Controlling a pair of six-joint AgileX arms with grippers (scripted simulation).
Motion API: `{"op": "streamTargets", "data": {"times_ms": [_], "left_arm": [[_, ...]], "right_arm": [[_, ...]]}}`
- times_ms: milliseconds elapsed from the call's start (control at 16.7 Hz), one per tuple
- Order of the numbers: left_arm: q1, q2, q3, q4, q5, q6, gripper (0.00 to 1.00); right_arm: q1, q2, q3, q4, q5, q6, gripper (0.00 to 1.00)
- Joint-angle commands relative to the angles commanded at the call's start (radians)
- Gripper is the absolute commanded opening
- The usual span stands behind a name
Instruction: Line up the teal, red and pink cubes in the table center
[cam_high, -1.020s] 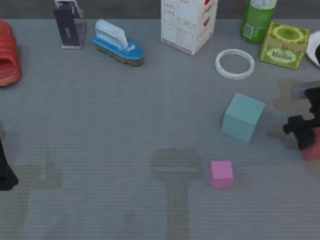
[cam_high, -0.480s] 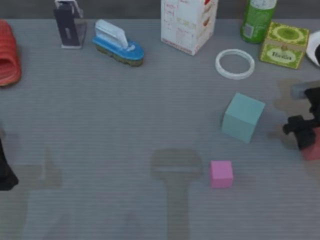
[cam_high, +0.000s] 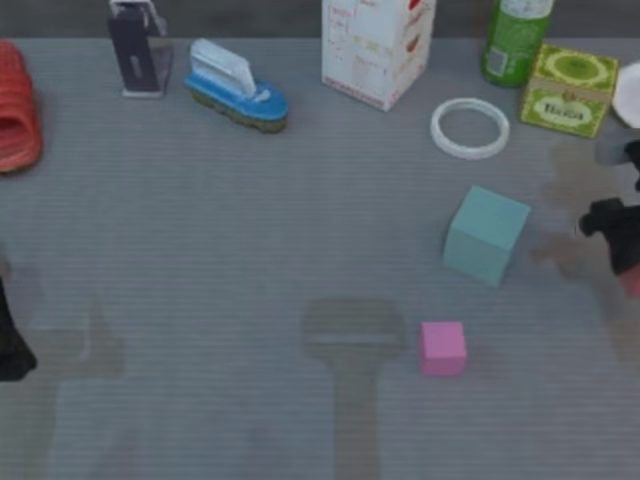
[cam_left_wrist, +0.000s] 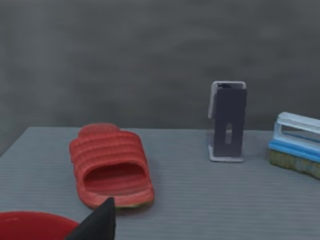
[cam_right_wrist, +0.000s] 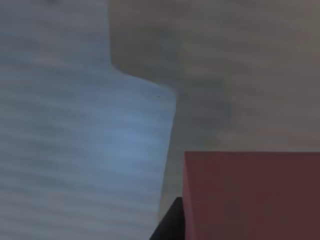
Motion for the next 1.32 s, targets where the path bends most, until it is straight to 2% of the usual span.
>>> {"op": "streamTargets", "data": {"times_ms": [420, 600, 780, 1140, 1320], "left_arm": [[0.0, 0.0, 0.0, 0.0, 0.0, 0.0, 1.0], [0.0, 0.0, 0.0, 0.0, 0.0, 0.0, 1.0], [0.0, 0.0, 0.0, 0.0, 0.0, 0.0, 1.0], [0.0, 0.0, 0.0, 0.0, 0.0, 0.0, 1.0], [0.0, 0.0, 0.0, 0.0, 0.0, 0.0, 1.0]], "right_arm": [[-0.001, -0.028, 0.035, -0.053, 0.0, 0.003, 0.0], [0.061, -0.005, 0.071, -0.07, 0.001, 0.07, 0.0], [0.188, 0.035, 0.136, -0.105, 0.005, 0.226, 0.0], [0.515, 0.115, 0.279, -0.184, 0.013, 0.676, 0.0], [0.65, 0.133, 0.333, -0.207, 0.017, 0.838, 0.0]]}}
